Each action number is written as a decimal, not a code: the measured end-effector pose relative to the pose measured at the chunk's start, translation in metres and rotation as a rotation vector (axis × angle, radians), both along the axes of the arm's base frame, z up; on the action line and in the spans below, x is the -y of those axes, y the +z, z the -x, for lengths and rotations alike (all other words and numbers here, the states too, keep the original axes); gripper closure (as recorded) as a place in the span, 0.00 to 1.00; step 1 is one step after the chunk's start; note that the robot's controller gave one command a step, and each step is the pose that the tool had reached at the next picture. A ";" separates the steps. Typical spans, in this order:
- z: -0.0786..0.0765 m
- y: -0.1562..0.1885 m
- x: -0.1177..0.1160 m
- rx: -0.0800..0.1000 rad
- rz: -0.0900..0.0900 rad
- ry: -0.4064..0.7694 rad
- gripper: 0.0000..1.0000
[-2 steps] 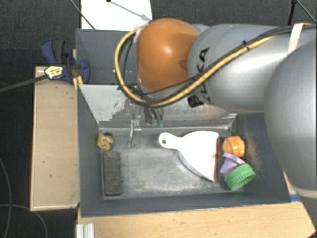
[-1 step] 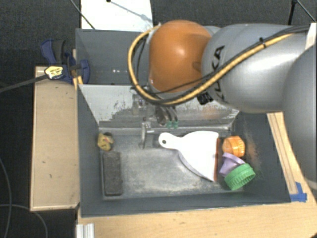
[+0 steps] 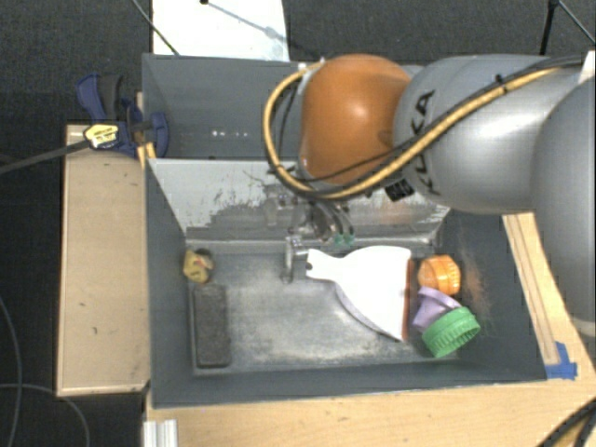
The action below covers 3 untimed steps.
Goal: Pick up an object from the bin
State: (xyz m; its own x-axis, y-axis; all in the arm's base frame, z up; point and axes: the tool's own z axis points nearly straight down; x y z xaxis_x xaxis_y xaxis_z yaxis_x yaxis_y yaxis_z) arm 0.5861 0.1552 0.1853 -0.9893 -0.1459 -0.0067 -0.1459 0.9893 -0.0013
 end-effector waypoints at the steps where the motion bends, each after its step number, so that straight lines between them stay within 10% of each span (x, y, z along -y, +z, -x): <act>1: 0.015 0.013 0.040 -0.008 -0.002 -0.240 0.00; 3: 0.016 -0.022 0.099 0.002 -0.003 -0.181 0.00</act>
Offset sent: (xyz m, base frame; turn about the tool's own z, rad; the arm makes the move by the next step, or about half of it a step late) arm -0.0249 -0.0810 0.0249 0.1164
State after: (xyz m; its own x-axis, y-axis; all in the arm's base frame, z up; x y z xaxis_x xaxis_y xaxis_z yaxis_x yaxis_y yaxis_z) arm 0.5697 0.0566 0.1636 -0.9993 0.0350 -0.0092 0.0350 0.9994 0.0013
